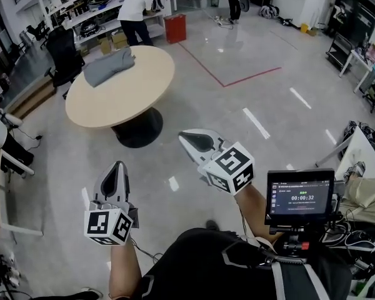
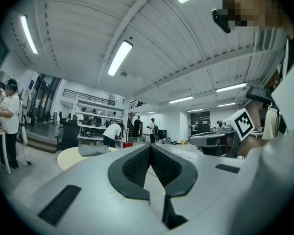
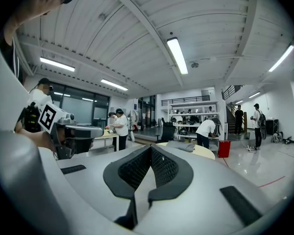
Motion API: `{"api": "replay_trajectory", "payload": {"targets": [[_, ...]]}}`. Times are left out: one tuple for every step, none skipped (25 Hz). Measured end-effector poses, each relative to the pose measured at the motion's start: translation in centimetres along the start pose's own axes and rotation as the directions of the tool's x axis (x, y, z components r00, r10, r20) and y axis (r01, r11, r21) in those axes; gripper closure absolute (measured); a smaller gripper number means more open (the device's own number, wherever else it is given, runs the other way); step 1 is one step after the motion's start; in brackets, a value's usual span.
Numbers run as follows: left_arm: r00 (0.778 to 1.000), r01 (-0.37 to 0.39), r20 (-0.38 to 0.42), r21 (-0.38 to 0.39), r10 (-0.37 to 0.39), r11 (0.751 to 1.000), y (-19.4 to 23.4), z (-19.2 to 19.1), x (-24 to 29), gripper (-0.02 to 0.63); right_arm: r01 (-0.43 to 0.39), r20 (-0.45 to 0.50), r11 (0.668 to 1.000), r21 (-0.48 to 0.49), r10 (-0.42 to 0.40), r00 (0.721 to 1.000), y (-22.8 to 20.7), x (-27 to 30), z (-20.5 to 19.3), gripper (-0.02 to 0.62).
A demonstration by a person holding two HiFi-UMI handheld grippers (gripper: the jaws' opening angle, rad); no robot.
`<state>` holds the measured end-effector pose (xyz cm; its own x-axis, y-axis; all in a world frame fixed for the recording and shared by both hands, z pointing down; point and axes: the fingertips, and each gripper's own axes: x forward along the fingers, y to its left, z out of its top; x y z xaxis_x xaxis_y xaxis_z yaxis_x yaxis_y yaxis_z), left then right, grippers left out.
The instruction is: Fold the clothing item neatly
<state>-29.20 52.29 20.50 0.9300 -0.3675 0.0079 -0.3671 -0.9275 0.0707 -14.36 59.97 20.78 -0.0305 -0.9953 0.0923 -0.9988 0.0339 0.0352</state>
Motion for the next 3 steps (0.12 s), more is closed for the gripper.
{"api": "replay_trajectory", "payload": {"targets": [[1.000, 0.000, 0.000, 0.000, 0.000, 1.000, 0.01, 0.08, -0.02, 0.606, 0.001, 0.000, 1.000, -0.002, -0.001, 1.000, 0.00, -0.02, 0.15, 0.588], [1.000, 0.000, 0.000, 0.001, 0.000, 1.000, 0.02, 0.19, -0.05, 0.606, 0.001, 0.000, 1.000, -0.003, -0.001, 1.000, 0.01, -0.03, 0.31, 0.588], [1.000, 0.000, 0.000, 0.002, 0.000, 1.000, 0.04, 0.32, -0.08, 0.606, 0.001, 0.000, 1.000, -0.005, -0.001, 1.000, 0.02, -0.05, 0.47, 0.588]]}}
